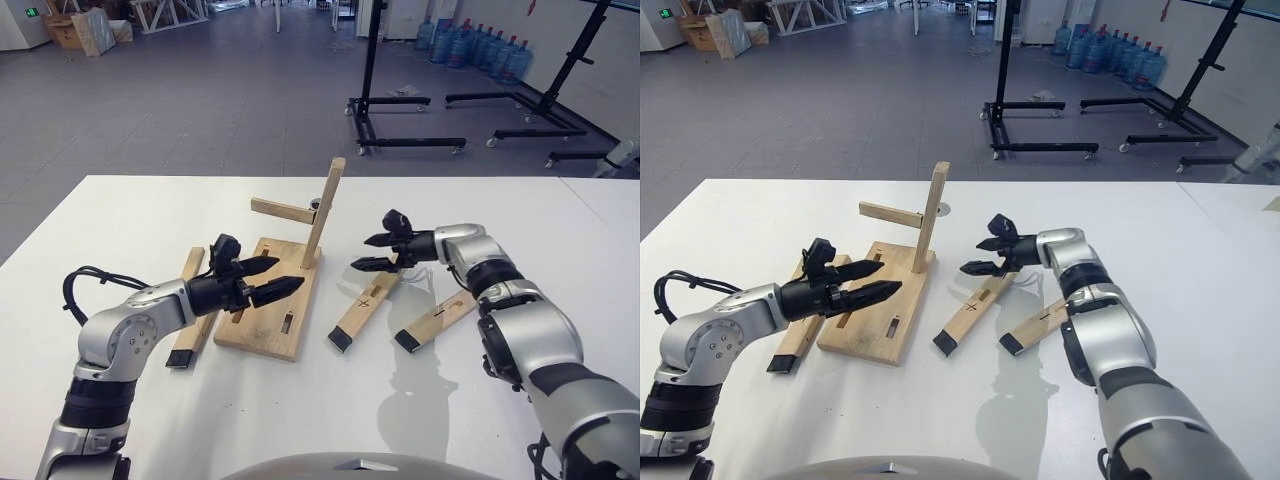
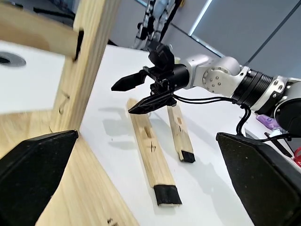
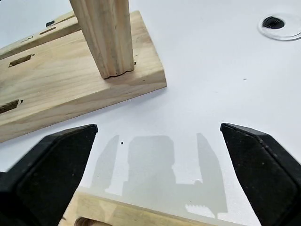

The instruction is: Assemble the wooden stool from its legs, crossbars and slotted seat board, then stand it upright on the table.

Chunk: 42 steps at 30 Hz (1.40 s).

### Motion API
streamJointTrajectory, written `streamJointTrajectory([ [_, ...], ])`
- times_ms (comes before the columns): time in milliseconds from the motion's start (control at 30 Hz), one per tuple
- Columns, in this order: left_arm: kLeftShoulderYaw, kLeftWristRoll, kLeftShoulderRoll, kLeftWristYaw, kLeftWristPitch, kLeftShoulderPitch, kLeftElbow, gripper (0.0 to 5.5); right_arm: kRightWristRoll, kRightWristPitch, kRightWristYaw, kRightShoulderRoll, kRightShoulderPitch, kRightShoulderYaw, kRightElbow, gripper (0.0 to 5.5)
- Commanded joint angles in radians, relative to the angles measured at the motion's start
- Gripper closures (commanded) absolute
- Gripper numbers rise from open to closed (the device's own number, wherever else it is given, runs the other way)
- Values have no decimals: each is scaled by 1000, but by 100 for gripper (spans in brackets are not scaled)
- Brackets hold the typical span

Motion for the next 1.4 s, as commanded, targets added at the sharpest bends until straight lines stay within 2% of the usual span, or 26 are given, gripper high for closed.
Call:
streamJointTrajectory([
  [33, 74, -62, 6, 27, 23, -79, -19, 10, 21, 70, 3, -59, 23, -44, -156, 68],
  [100, 121, -81, 39, 37, 20, -155, -25, 10, 40, 111, -84, -113, 106, -108, -368, 68],
  [167, 126, -30, 119, -11, -17, -193, -15, 10, 39, 145, -225, -143, 197, -184, -580, 68],
  [267, 28, 227, 338, -184, -227, -170, 81, 10, 47, 297, -445, -139, 340, -310, -882, 68],
  [333, -40, 414, 440, -251, -413, -190, 208, 10, 41, 418, -602, -100, 466, -402, -1101, 68],
  [400, -63, 533, 483, -271, -565, -209, 330, 10, 55, 567, -700, -70, 577, -478, -1247, 68],
  [467, -54, 604, 502, -270, -690, -184, 427, 10, 76, 808, -795, -20, 652, -593, -1385, 68],
  [633, 10, 612, 477, -269, -794, -11, 439, 10, 121, 1188, -907, 125, 703, -590, -1741, 68],
  [767, 24, 654, 446, -200, -818, 152, 314, 10, 32, 1340, -1097, 312, 704, -548, -1879, 68],
  [867, 37, 714, 403, -101, -827, 277, 226, 10, -53, 1383, -1225, 382, 747, -491, -1925, 68],
  [1033, -3, 786, 323, -3, -837, 262, 197, 10, -142, 1362, -1358, 508, 839, -405, -1887, 68],
  [1133, -8, 786, 305, 5, -823, 258, 183, 10, -144, 1396, -1367, 609, 791, -458, -1856, 68],
  [1400, -9, 798, 273, 21, -815, 260, 181, 10, -150, 1422, -1403, 728, 723, -557, -1788, 68],
])
